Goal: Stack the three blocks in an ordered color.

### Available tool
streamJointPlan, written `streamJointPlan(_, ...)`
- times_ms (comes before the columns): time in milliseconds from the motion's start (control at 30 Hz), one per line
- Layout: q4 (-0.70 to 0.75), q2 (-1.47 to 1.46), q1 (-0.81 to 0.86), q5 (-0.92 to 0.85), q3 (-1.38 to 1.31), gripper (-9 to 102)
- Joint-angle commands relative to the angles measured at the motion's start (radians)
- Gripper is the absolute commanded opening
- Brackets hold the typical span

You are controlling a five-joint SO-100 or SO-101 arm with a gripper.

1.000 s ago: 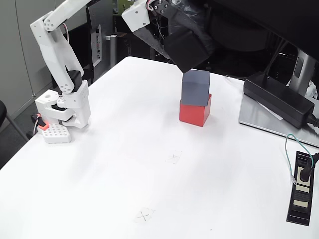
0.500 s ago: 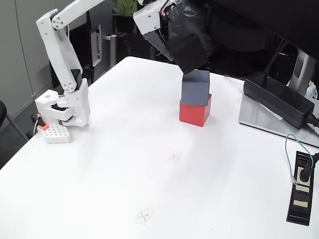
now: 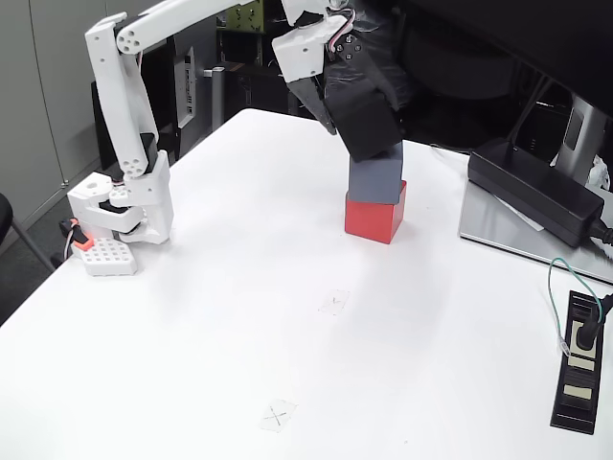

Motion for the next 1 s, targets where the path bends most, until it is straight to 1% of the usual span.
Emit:
streamJointPlan(0, 0.002, 0.005, -0.006, 0.009, -0.043, 0)
streamJointPlan(300, 0.000, 0.005, -0.006, 0.009, -0.041, 0)
streamJointPlan(367, -0.002, 0.003, -0.006, 0.009, -0.041, 2)
streamJointPlan(433, -0.002, 0.003, -0.006, 0.009, -0.037, 6)
streamJointPlan(567, -0.003, 0.003, -0.006, 0.009, -0.037, 20)
streamJointPlan(700, -0.003, 0.005, -0.006, 0.009, -0.040, 29)
streamJointPlan(800, -0.006, 0.005, -0.006, 0.009, -0.040, 34)
streamJointPlan(967, -0.008, 0.005, -0.006, 0.009, -0.041, 36)
